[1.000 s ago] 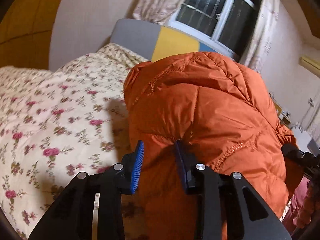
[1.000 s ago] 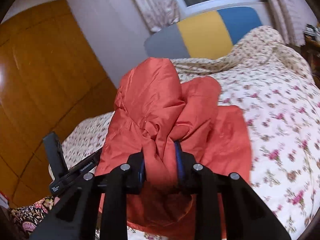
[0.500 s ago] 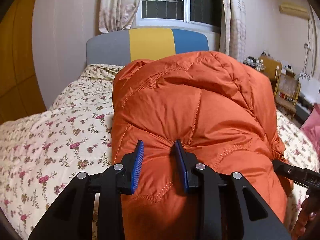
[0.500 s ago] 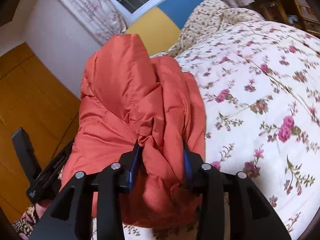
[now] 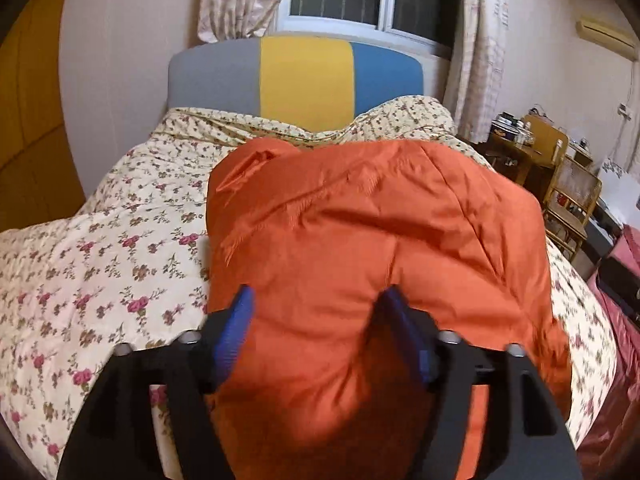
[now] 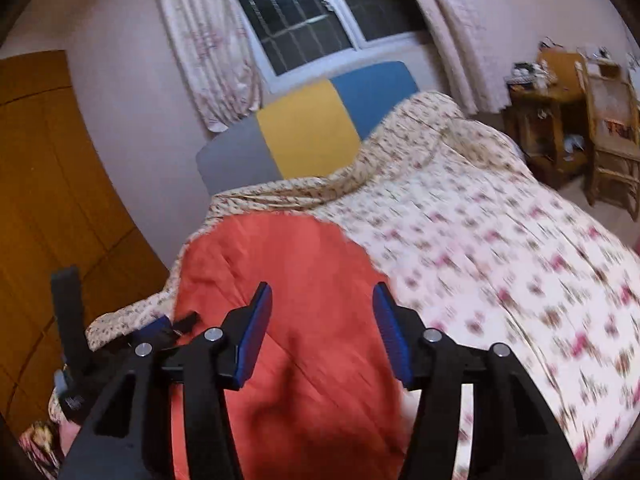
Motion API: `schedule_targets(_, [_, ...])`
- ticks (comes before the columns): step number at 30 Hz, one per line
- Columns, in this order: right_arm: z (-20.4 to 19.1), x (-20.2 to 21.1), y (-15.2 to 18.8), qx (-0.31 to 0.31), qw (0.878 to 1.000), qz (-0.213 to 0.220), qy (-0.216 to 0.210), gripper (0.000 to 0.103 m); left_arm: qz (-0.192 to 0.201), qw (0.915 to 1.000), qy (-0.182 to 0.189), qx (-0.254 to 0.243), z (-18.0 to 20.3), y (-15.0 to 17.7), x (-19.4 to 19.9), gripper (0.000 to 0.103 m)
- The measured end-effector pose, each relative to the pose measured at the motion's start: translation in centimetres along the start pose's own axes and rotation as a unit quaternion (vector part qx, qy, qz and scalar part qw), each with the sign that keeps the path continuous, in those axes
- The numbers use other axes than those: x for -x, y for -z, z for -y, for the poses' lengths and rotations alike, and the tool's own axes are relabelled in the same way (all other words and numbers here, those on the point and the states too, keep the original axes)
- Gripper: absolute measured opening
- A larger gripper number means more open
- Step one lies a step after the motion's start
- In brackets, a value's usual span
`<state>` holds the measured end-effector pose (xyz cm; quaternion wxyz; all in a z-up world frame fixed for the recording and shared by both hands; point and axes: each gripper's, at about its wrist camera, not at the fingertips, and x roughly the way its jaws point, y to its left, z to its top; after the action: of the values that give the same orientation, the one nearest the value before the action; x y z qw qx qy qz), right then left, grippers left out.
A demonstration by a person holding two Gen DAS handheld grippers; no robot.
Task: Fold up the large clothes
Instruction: 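Open both grippers and press the folded jacket bundle down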
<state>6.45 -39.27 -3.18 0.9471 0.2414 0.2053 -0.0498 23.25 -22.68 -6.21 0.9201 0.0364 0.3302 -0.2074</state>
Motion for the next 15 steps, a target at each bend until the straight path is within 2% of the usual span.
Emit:
schedule_targets(3, [-2.5, -3.8, -1.6, 0.015, 1.000, -0.018, -0.007, 0.047, -0.012, 0.9998, 0.004, 0.015, 0.2, -0.8, -0.9, 0.075])
schedule_targets(7, [-4.3, -8.8, -2.2, 0.054, 0.998, -0.041, 0.016, 0.048, -0.017, 0.9996, 0.005, 0.020, 0.7, -1.2, -1.4, 0.087])
schedule_targets(10, [-3.7, -10.9, -1.6, 0.062, 0.996, -0.052, 0.031, 0.046, -0.011, 0.9996, 0.000, 0.025, 0.7, -0.3, -1.7, 0.093])
schedule_targets(15, [-2.2, -12.0, 0.1, 0.072, 0.995, -0.054, 0.036, 0.046, 0.002, 0.9991, 0.005, 0.042, 0.3, 0.7, -2.1, 0.097])
